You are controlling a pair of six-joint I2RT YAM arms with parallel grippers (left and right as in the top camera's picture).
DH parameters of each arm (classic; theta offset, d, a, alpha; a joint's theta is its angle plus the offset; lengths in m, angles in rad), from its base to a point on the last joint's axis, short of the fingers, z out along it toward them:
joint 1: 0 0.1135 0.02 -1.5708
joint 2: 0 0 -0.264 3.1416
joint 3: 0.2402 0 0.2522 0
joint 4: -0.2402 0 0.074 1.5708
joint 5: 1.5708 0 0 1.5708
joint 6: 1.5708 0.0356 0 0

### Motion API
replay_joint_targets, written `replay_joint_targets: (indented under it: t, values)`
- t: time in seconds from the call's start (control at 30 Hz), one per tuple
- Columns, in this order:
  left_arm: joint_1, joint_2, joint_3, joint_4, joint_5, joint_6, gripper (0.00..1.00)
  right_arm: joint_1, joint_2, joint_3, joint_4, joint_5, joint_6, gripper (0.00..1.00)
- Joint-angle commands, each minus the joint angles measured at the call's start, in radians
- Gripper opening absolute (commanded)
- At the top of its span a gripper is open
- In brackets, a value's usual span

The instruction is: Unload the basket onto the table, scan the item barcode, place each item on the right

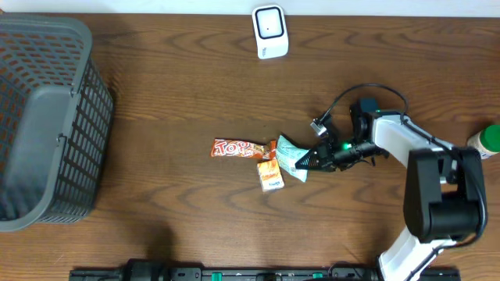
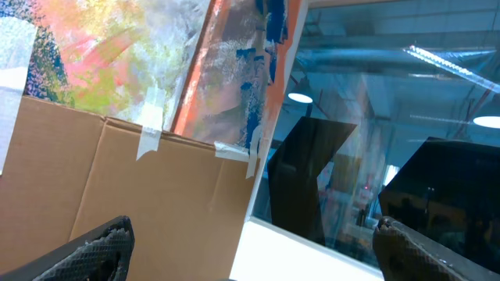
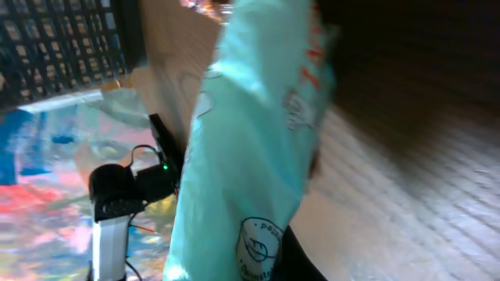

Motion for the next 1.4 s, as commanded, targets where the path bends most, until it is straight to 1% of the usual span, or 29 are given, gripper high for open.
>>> replay_joint_targets:
  t: [0.0, 0.1, 0.17, 0.27, 0.3, 0.5, 0.67, 0.8, 0.97, 1.0, 1.03, 1.07, 1.1, 1.13, 1.17, 1.2, 1.23, 1.3, 1.33, 1.37]
  values:
    - [0.005, -0.006, -0.002, 0.004, -0.009, -0.005, 0.98, -0.062, 0.031, -0.007, -0.005, 0.109, -0.033, 0.01]
    - [0.005, -0.006, -0.002, 0.004, -0.009, -0.005, 0.98, -0.127, 0.026, 0.001, -0.016, 0.148, -0.032, 0.01]
    - [0.005, -0.006, -0.002, 0.004, -0.009, -0.005, 0.98, -0.172, 0.026, 0.001, -0.015, 0.193, -0.024, 0.13]
    - [0.005, -0.006, -0.002, 0.004, -0.009, -0.005, 0.98, -0.219, 0.026, 0.001, -0.009, 0.319, 0.025, 0.38]
    - [0.005, -0.006, -0.002, 0.003, -0.009, -0.005, 0.98, -0.23, 0.026, 0.001, -0.002, 0.352, 0.034, 0.99]
    - [0.005, -0.006, -0.002, 0.003, -0.009, -0.005, 0.98, -0.238, 0.026, 0.008, 0.004, 0.376, 0.034, 0.99]
    - [0.005, -0.006, -0.002, 0.004, -0.009, -0.006, 0.98, -0.238, -0.007, 0.061, -0.016, 0.321, 0.034, 0.99]
    - [0.005, -0.006, -0.002, 0.004, -0.009, -0.006, 0.98, -0.235, -0.109, 0.113, -0.073, 0.323, 0.034, 0.99]
    - [0.005, -0.006, -0.002, 0.004, -0.009, -0.005, 0.98, -0.214, -0.212, 0.113, -0.045, 0.306, 0.035, 0.99]
    - [0.005, -0.006, -0.002, 0.004, -0.009, -0.005, 0.98, -0.207, -0.215, 0.113, -0.041, 0.303, 0.035, 0.83]
    - [0.005, -0.006, -0.002, 0.004, -0.009, -0.005, 0.98, -0.195, -0.215, 0.113, -0.036, 0.304, 0.035, 0.55]
    - [0.005, -0.006, -0.002, 0.004, -0.009, -0.005, 0.98, -0.188, -0.214, 0.112, -0.031, 0.304, 0.035, 0.34]
    - [0.005, -0.006, -0.002, 0.004, -0.009, -0.005, 0.98, -0.174, -0.213, 0.11, -0.022, 0.304, 0.044, 0.17]
    - [0.005, -0.006, -0.002, 0.004, -0.009, -0.006, 0.98, -0.159, -0.213, 0.11, -0.011, 0.309, 0.063, 0.08]
    - [0.005, -0.006, -0.002, 0.004, -0.009, -0.005, 0.98, -0.143, -0.213, 0.11, 0.001, 0.315, 0.077, 0.01]
    - [0.005, -0.006, -0.002, 0.003, -0.009, -0.005, 0.98, -0.126, -0.213, 0.11, 0.013, 0.322, 0.085, 0.02]
    - [0.005, -0.006, -0.002, 0.004, -0.009, -0.005, 0.98, -0.106, -0.213, 0.11, 0.025, 0.332, 0.087, 0.09]
    - [0.005, -0.006, -0.002, 0.004, -0.009, -0.005, 0.98, -0.061, -0.213, 0.11, 0.048, 0.367, 0.087, 0.36]
    - [0.005, -0.006, -0.002, 0.004, -0.009, -0.005, 0.98, -0.032, -0.213, 0.11, 0.06, 0.399, 0.087, 0.41]
    - [0.005, -0.006, -0.002, 0.004, -0.009, -0.005, 0.98, -0.003, -0.212, 0.11, 0.072, 0.431, 0.095, 0.41]
